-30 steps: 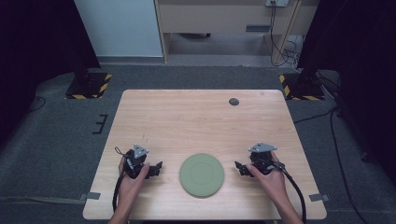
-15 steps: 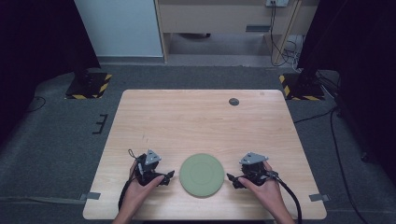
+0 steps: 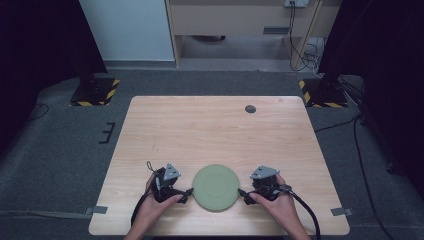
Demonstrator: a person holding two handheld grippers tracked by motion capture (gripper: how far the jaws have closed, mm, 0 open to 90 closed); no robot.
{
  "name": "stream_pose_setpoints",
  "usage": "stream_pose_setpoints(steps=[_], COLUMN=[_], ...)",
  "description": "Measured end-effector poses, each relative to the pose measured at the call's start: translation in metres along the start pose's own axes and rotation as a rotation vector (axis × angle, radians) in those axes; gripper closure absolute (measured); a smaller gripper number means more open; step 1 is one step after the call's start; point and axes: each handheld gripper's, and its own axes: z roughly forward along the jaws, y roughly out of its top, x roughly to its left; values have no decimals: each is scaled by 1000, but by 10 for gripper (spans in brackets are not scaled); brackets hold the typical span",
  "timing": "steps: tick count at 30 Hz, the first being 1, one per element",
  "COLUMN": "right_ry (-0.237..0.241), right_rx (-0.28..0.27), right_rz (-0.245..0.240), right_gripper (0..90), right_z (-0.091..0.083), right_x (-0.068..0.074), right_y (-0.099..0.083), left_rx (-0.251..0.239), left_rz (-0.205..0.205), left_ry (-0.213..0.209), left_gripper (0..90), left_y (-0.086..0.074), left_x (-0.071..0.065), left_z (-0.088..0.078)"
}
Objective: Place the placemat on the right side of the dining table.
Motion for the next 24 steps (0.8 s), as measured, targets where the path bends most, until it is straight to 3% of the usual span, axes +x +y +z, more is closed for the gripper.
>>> stream_pose_setpoints(steps=[15, 24], right_ry=[-33, -9], right_rx=[1, 15], right_rz=[19, 18], right_gripper=[42, 71], right_z=[4, 1], right_x=[-2, 0], right_y=[3, 3], left_rx=[-11, -13], left_rz=[-10, 5], left_ry=[43, 39], left_gripper=[20, 37], left_y=[3, 4], left_x=[0, -3], left_z=[3, 1])
